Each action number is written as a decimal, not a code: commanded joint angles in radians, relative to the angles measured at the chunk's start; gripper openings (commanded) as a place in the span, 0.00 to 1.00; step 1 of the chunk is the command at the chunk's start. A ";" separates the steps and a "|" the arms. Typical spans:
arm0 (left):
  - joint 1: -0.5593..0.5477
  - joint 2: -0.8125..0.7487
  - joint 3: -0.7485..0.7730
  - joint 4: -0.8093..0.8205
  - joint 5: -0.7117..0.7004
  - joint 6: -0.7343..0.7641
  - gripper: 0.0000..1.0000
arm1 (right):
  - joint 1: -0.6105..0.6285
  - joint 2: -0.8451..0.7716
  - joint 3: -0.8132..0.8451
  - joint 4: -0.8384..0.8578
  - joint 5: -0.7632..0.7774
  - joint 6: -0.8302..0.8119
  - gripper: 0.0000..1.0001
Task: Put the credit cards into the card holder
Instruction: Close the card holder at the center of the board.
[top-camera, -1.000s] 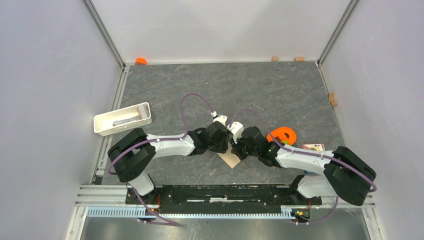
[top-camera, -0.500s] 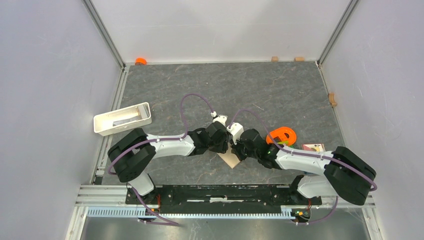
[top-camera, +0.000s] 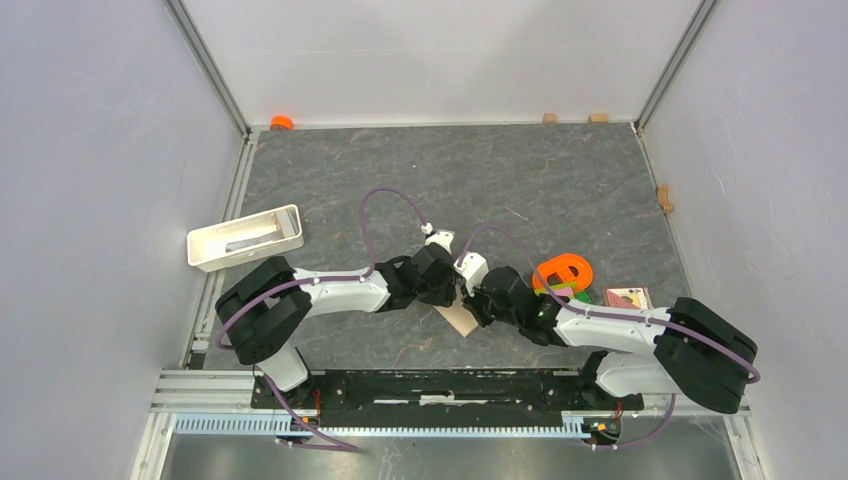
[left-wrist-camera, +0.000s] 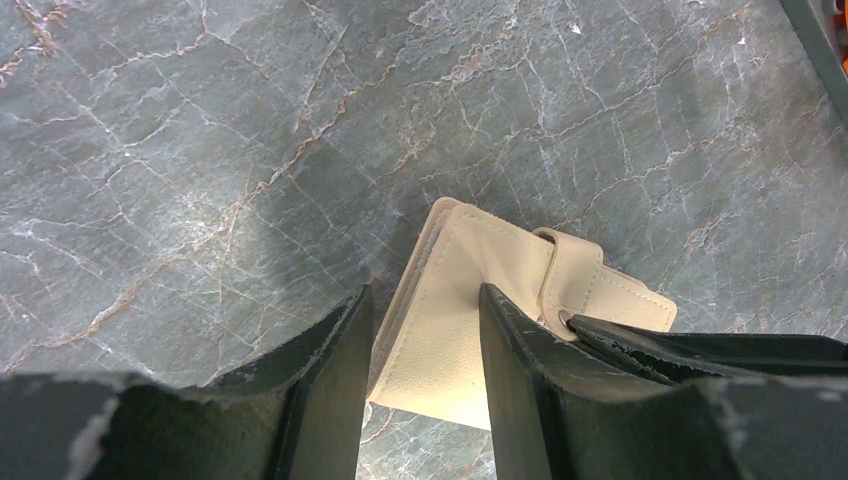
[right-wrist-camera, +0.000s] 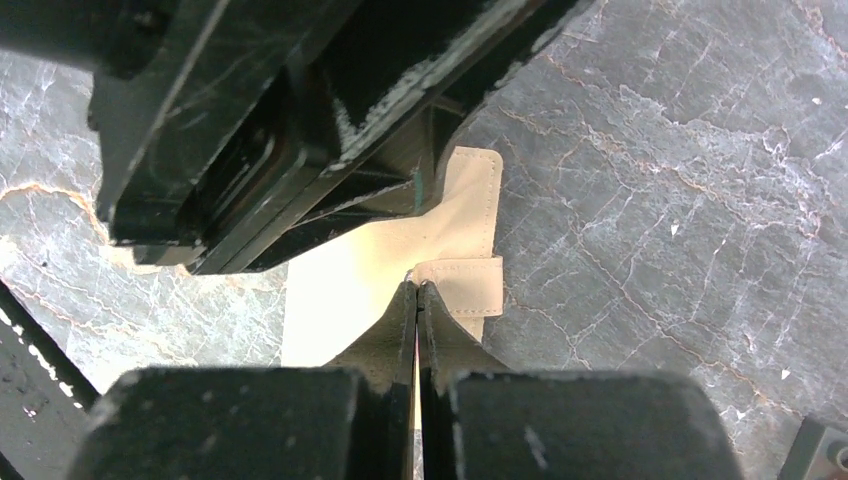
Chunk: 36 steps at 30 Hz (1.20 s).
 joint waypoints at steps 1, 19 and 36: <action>-0.017 0.068 -0.042 -0.064 0.032 -0.025 0.50 | 0.038 -0.005 -0.035 -0.003 -0.055 -0.033 0.00; 0.015 -0.210 0.007 -0.202 -0.113 -0.003 0.77 | 0.037 -0.021 -0.014 -0.082 0.166 0.148 0.00; 0.000 -0.231 -0.232 0.030 -0.035 -0.438 0.72 | 0.036 -0.056 -0.080 0.023 0.149 0.252 0.00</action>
